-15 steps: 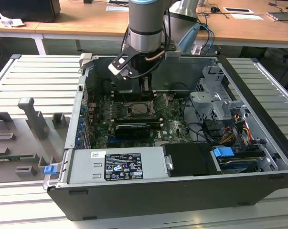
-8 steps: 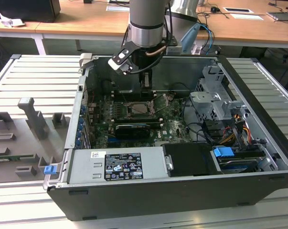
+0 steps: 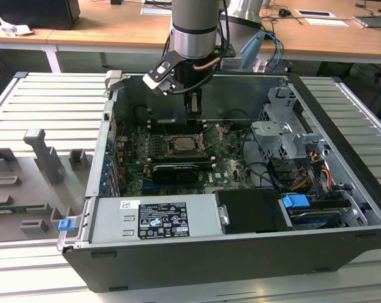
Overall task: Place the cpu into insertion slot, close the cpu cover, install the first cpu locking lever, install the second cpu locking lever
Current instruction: 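Close the cpu cover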
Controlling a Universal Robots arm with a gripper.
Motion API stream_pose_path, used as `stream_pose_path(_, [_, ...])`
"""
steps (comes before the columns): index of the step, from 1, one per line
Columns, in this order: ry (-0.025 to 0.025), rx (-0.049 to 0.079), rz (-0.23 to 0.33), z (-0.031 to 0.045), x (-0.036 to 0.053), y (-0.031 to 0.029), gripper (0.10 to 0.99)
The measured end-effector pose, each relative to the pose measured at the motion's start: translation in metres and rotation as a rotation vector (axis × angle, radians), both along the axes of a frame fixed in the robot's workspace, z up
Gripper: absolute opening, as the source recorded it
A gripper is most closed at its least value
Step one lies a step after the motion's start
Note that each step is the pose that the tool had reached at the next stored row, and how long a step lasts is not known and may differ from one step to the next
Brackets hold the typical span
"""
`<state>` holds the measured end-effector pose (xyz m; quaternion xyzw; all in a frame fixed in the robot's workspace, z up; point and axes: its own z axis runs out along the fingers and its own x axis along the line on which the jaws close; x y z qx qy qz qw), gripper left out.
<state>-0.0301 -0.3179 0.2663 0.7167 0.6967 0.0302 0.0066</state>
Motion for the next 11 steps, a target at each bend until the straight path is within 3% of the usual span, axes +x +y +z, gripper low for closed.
stream_pose_path(4, [-0.0001, 0.000, 0.000, 0.0049, 0.0000, 0.0000, 0.106])
stream_pose_path(11, [-0.0001, 0.000, 0.000, 0.0051, 0.0055, 0.0000, 0.106])
